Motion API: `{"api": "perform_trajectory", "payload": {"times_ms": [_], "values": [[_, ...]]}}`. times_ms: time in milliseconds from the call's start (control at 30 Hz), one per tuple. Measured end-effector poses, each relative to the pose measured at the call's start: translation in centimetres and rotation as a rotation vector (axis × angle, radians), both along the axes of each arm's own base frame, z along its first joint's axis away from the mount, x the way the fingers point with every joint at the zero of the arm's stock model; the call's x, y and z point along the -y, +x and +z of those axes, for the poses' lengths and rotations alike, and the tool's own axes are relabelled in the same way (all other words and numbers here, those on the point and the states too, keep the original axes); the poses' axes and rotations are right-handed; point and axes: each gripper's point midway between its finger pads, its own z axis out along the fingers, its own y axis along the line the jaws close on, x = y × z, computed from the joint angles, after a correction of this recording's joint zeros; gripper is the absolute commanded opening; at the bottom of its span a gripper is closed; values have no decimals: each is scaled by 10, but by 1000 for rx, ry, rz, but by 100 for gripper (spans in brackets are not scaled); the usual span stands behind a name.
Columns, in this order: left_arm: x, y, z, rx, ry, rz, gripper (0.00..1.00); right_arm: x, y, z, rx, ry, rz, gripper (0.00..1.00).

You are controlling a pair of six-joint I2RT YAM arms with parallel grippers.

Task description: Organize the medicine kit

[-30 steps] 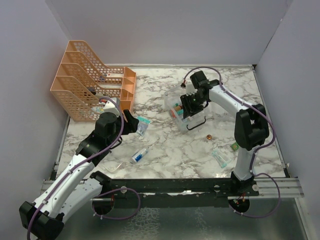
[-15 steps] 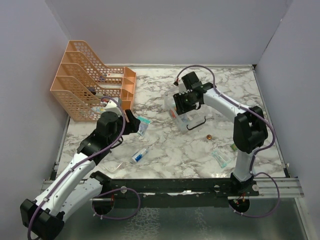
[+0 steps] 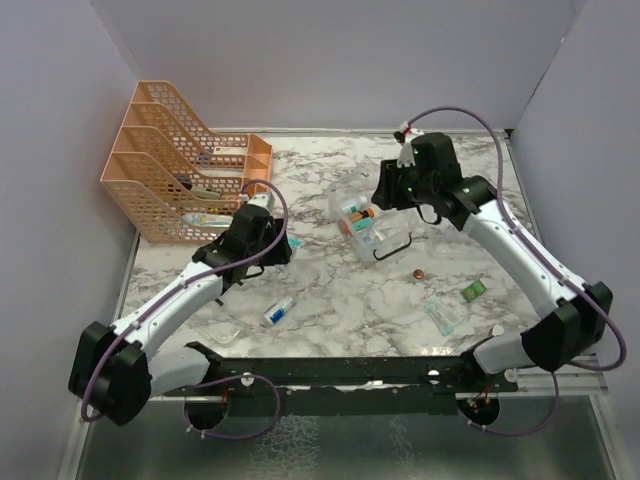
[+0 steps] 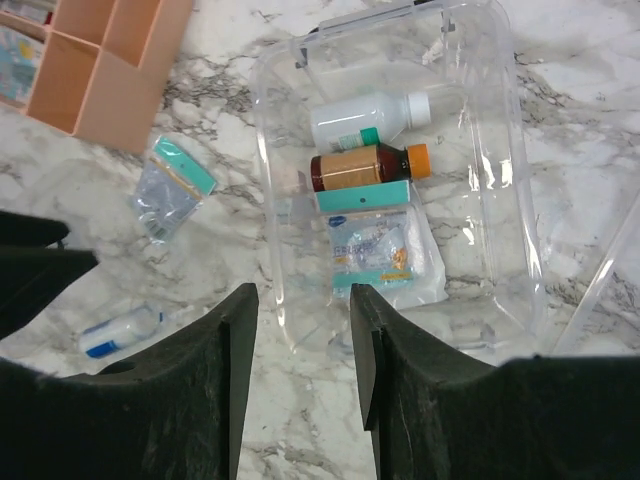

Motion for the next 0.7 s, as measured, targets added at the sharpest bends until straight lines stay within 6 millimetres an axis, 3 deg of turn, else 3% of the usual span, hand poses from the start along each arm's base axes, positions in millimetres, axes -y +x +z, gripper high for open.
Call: {"api": "perform_trajectory", "payload": {"times_ms": [67,133,367,467,600,700], "values": [[3,10,-6,-25,22,18,50,6,-12,20,46,40,-11,43],[4,20,-13,-46,47,36,46,12,-24,27,68,66,-19,43],[1,45,-50,-123,171,92,34,26,-57,5,26,86,-36,43],[2,49,-67,-160,206,94,23,28,-66,0,10,97,-35,43],[4,51,-91,-208,239,78,18,29,-75,-3,4,116,-30,43],[10,57,-93,-204,226,66,16,28,-79,-5,-3,126,-23,43]]}}
